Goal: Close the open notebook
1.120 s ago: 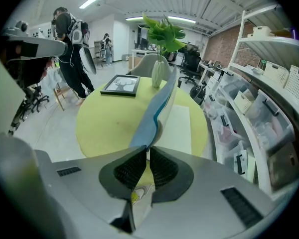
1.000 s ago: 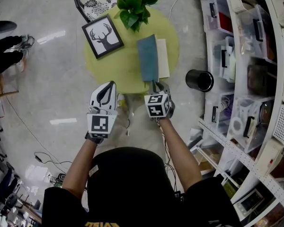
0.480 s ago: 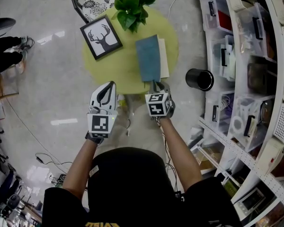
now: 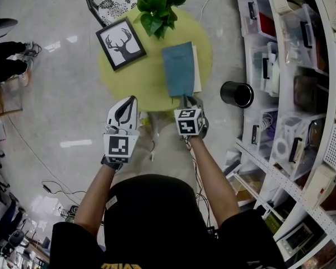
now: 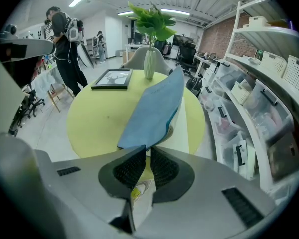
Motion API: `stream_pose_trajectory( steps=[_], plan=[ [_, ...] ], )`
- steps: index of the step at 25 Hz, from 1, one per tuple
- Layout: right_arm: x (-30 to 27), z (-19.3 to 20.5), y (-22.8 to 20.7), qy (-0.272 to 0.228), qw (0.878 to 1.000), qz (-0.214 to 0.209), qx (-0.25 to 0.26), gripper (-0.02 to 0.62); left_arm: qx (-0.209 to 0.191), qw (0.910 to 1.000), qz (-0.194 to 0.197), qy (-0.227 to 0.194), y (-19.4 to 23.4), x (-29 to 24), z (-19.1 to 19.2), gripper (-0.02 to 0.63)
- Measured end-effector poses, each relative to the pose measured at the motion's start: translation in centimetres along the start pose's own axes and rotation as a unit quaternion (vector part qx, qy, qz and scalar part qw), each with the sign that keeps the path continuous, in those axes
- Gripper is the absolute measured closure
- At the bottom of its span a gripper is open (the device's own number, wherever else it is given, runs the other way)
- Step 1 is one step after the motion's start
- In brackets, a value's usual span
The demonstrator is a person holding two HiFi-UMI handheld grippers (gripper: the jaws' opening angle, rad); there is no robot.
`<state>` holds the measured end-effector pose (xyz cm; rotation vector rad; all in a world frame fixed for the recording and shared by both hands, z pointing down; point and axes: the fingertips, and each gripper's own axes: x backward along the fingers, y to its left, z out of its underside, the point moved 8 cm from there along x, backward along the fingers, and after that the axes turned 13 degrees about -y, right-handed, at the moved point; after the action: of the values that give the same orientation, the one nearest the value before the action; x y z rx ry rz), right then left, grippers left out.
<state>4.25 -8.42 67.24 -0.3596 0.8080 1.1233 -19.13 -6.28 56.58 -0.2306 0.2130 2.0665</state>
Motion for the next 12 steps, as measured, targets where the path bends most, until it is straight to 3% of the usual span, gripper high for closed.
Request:
stream_pose_trajectory(
  steps=[5,12],
  plan=[
    [-0.32,0.30,-0.19,0.006,1.000,0.001,-0.004,0.561,-0.014,0.9999,-0.003,-0.002,0.36,-0.02,-0.33,0.588],
    [-1.03,0.78,-0.40,0.015,1.000,0.004,-0.011,0.558,-0.002,0.9999,-0.006,-0.014,0.28,-0.07,-0.19,0.588]
  ],
)
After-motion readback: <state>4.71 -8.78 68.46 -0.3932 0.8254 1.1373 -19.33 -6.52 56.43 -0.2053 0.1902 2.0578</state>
